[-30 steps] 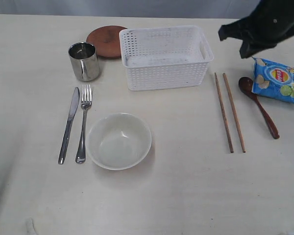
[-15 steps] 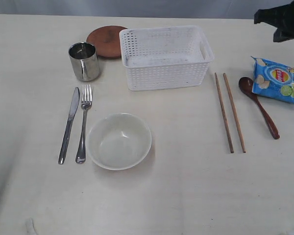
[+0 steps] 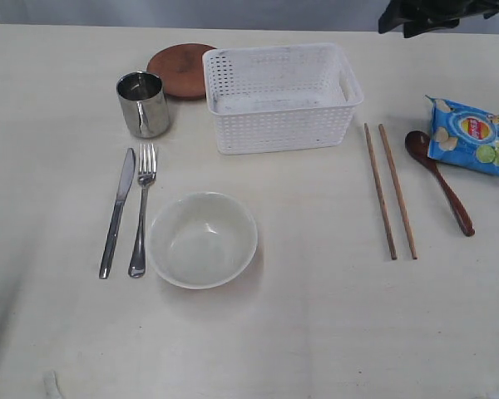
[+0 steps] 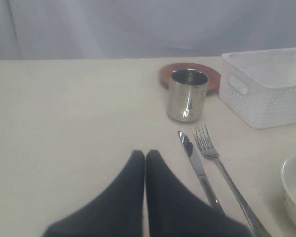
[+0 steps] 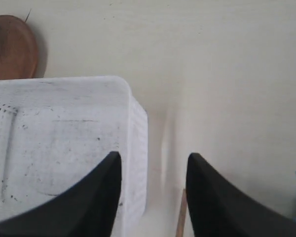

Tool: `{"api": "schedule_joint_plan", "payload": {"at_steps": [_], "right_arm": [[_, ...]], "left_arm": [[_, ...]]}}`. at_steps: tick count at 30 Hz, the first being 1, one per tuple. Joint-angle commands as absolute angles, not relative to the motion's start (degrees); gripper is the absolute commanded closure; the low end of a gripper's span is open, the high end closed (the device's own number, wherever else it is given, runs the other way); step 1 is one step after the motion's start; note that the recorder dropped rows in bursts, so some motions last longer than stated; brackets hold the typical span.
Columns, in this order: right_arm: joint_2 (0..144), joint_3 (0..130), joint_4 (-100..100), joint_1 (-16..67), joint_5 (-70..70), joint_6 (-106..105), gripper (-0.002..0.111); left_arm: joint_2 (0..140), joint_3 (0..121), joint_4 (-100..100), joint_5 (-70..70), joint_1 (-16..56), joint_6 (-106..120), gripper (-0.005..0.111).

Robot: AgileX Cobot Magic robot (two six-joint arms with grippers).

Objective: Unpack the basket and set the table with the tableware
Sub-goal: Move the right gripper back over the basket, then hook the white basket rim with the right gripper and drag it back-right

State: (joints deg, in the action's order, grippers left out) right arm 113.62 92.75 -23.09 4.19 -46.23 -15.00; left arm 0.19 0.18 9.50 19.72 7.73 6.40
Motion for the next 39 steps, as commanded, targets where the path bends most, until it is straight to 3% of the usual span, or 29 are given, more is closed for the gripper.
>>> {"api": "schedule_joint_plan", "payload": {"at_steps": [1, 21, 23, 24, 26, 39], "right_arm": [[117.82, 98.31, -23.89, 6.17, -48.56, -15.63, 0.066], [128.27, 105.2, -23.7, 8.3, -50.15, -14.17, 0.067], [129.24, 105.2, -23.7, 8.3, -50.38, -14.17, 0.08], [129.65, 105.2, -23.7, 8.3, -50.38, -14.17, 0.096], [129.77, 105.2, -22.5, 8.3, -49.33, -14.17, 0.109], [129.35, 120.06, -20.88, -2.1, -49.04, -12.14, 0.109]], "left_arm": [[0.0, 0.0, 9.47, 19.62, 8.17, 6.34, 0.107], [0.0, 0.0, 9.47, 19.62, 8.17, 6.34, 0.107], [0.0, 0.0, 9.47, 19.62, 8.17, 6.13, 0.107], [0.0, 0.0, 9.47, 19.62, 8.17, 6.13, 0.107], [0.0, 0.0, 9.47, 19.62, 8.17, 6.13, 0.107], [0.0, 0.0, 9.47, 19.62, 8.17, 6.26, 0.107]]}}
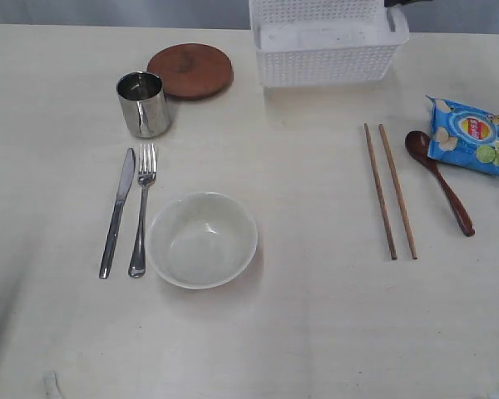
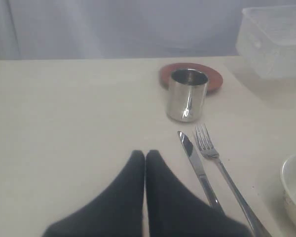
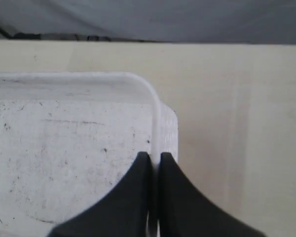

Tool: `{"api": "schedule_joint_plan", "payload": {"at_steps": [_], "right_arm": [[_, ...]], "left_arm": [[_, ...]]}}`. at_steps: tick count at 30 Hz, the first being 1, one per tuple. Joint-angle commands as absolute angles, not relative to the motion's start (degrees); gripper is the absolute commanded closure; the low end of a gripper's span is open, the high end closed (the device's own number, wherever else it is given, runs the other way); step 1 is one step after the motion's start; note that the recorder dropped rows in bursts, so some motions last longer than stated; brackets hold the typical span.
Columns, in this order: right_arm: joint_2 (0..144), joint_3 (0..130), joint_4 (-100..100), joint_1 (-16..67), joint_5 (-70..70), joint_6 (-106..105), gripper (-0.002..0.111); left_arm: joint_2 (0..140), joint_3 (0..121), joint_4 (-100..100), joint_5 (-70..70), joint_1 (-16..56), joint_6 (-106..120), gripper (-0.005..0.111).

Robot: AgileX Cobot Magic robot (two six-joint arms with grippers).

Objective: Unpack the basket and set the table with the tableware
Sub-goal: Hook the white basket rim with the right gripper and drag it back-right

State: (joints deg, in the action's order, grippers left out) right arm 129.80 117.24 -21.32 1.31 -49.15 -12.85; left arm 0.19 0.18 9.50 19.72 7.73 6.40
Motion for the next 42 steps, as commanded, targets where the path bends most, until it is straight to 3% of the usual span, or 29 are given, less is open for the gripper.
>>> {"api": "schedule_joint_plan", "payload": {"at_steps": [1, 11, 20, 31, 33, 39, 42], "right_arm": [[129.75, 120.69, -20.88, -3.1, -49.65, -11.96, 0.109], [133.43, 121.26, -21.44, -10.67, -51.53, -10.75, 0.109], [137.85, 121.26, -31.38, -11.15, -50.68, -20.07, 0.109], [137.34, 121.26, -27.4, -12.55, -50.06, -21.64, 0.108], [136.52, 121.26, -27.49, -12.82, -50.06, -21.64, 0.102], [135.4, 121.26, -30.15, -12.97, -50.39, -21.64, 0.062], [134.75, 121.26, -32.41, -12.97, -50.84, -21.64, 0.061]], "left_arm": [[0.0, 0.0, 9.47, 19.62, 8.17, 6.26, 0.107], [0.0, 0.0, 9.47, 19.62, 8.17, 6.26, 0.107], [0.0, 0.0, 9.47, 19.62, 8.17, 6.26, 0.107], [0.0, 0.0, 9.47, 19.62, 8.17, 6.26, 0.107], [0.0, 0.0, 9.47, 19.62, 8.17, 6.26, 0.107], [0.0, 0.0, 9.47, 19.62, 8.17, 6.26, 0.107], [0.0, 0.0, 9.47, 19.62, 8.17, 6.26, 0.107]]}}
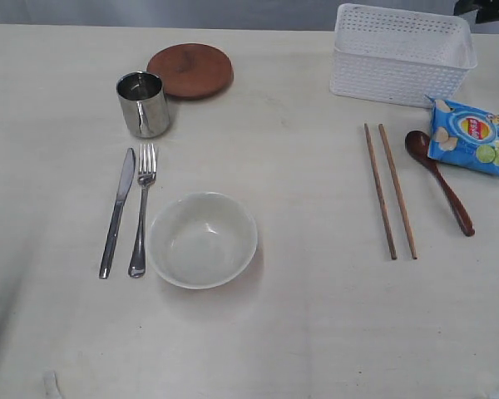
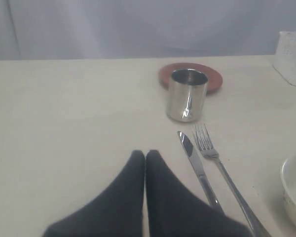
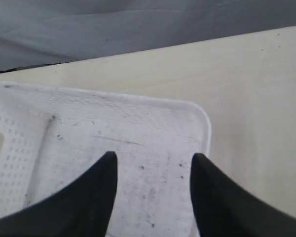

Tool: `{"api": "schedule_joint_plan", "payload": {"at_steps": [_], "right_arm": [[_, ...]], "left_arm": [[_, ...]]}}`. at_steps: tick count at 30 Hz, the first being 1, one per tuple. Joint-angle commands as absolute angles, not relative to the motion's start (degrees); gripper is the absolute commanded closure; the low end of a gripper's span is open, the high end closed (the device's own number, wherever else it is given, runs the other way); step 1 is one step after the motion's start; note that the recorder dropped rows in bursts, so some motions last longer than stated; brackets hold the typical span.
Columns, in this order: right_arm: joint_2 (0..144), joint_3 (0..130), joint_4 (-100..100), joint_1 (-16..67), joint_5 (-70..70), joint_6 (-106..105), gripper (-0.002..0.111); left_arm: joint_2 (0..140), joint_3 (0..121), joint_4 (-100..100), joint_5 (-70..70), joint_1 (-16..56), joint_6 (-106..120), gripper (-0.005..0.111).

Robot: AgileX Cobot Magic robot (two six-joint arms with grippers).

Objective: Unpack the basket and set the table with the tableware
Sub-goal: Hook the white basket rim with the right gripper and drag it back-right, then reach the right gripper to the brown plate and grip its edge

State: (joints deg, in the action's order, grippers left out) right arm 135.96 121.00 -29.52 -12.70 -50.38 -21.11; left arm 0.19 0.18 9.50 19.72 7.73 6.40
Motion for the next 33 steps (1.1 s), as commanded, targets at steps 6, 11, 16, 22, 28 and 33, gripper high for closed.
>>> {"api": "schedule_joint_plan", "payload": {"at_steps": [6, 11, 16, 22, 28, 33], "right_arm": [[132.26, 121.76, -42.3, -12.85, -51.55, -26.95, 0.065], [131.43, 126.17, -55.34, -10.74, -56.12, -30.22, 0.065], [131.43, 130.61, -57.52, -3.8, -59.17, -29.49, 0.065], [133.55, 131.85, -52.41, 9.19, -58.18, -23.29, 0.065], [138.39, 131.85, -37.68, 19.64, -53.5, -12.92, 0.065], [143.03, 131.85, -36.91, 21.36, -52.24, -7.89, 0.065]], "left_arm": [[0.0, 0.0, 9.47, 19.62, 8.17, 6.26, 0.107], [0.0, 0.0, 9.47, 19.62, 8.17, 6.26, 0.107], [0.0, 0.0, 9.47, 19.62, 8.17, 6.26, 0.107], [0.0, 0.0, 9.47, 19.62, 8.17, 6.26, 0.107], [0.0, 0.0, 9.47, 19.62, 8.17, 6.42, 0.107], [0.0, 0.0, 9.47, 19.62, 8.17, 6.42, 0.107]]}}
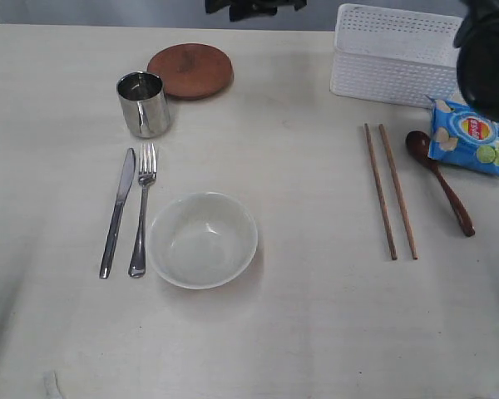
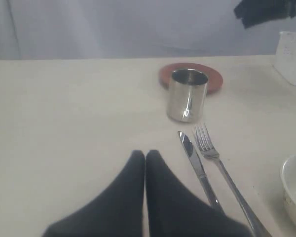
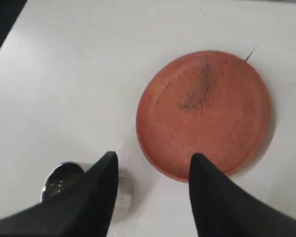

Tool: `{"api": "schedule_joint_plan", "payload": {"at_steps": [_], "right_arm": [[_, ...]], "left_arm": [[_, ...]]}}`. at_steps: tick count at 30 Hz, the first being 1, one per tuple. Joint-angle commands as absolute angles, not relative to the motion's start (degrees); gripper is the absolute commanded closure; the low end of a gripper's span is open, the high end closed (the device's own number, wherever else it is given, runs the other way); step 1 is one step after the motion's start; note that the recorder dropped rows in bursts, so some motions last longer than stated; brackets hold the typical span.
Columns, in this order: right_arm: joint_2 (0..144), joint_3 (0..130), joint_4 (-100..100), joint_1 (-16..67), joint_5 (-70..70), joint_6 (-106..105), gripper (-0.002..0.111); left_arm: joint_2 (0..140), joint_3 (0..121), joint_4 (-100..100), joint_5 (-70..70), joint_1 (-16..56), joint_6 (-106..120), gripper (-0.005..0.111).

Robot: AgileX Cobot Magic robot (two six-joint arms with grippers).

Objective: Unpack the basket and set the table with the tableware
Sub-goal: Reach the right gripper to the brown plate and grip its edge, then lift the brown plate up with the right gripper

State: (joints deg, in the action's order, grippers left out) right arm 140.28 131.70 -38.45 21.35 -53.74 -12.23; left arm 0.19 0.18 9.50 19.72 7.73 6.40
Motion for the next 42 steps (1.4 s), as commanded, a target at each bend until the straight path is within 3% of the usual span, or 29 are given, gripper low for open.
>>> {"api": "schedule_joint_plan", "payload": {"at_steps": [1, 24, 42], "right_arm": [[143.95, 131.85, -37.01, 21.36, -52.43, -7.27, 0.065], [152.62, 133.3, -39.36, 21.36, -44.71, 5.98, 0.065], [154.0, 133.3, -42.13, 21.36, -40.94, 4.77, 0.065]], "left_arm": [[0.0, 0.0, 9.47, 19.62, 8.17, 6.42, 0.107], [0.0, 0.0, 9.25, 19.62, 8.17, 6.4, 0.107], [0.0, 0.0, 9.25, 19.62, 8.17, 6.4, 0.107]]}}
